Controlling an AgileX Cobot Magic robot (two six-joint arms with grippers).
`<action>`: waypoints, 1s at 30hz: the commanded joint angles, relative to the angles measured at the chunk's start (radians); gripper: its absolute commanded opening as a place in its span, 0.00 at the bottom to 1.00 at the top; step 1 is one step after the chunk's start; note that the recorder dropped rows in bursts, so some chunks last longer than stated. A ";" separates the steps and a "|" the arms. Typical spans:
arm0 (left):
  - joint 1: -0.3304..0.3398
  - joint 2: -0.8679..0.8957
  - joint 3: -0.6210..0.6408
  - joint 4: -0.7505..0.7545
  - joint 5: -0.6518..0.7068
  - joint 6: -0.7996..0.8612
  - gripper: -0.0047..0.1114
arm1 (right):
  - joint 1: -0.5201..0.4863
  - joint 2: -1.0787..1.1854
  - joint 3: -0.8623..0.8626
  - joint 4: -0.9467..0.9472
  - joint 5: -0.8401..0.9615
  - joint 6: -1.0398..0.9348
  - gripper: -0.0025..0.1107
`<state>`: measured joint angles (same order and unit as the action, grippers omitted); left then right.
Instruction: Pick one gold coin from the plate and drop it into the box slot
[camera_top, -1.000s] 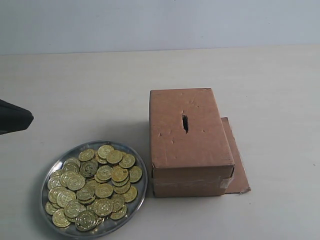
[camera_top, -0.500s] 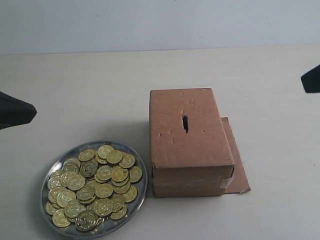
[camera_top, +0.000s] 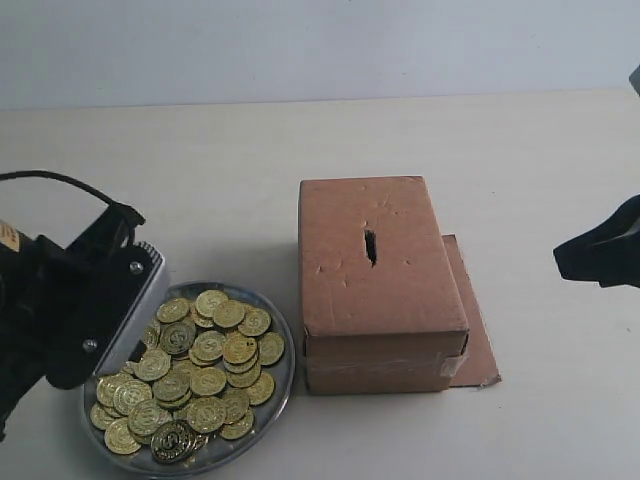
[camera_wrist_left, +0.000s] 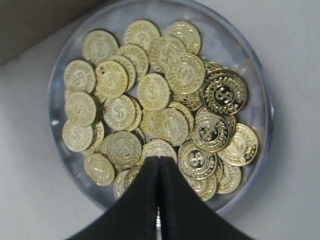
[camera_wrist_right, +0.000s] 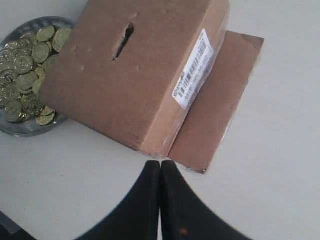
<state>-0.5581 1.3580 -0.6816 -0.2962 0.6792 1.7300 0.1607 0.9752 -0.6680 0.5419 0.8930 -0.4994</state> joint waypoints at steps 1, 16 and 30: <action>-0.013 0.085 -0.005 0.010 -0.106 0.110 0.04 | -0.004 0.001 0.005 0.060 -0.017 -0.057 0.02; -0.013 0.264 -0.100 -0.010 -0.018 0.175 0.04 | -0.004 0.001 0.005 0.118 -0.026 -0.111 0.02; -0.163 0.289 -0.213 0.051 0.241 -0.094 0.04 | -0.004 0.001 0.005 0.122 -0.026 -0.111 0.02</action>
<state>-0.6887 1.6388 -0.8870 -0.2872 0.9002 1.6545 0.1607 0.9752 -0.6680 0.6566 0.8758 -0.5997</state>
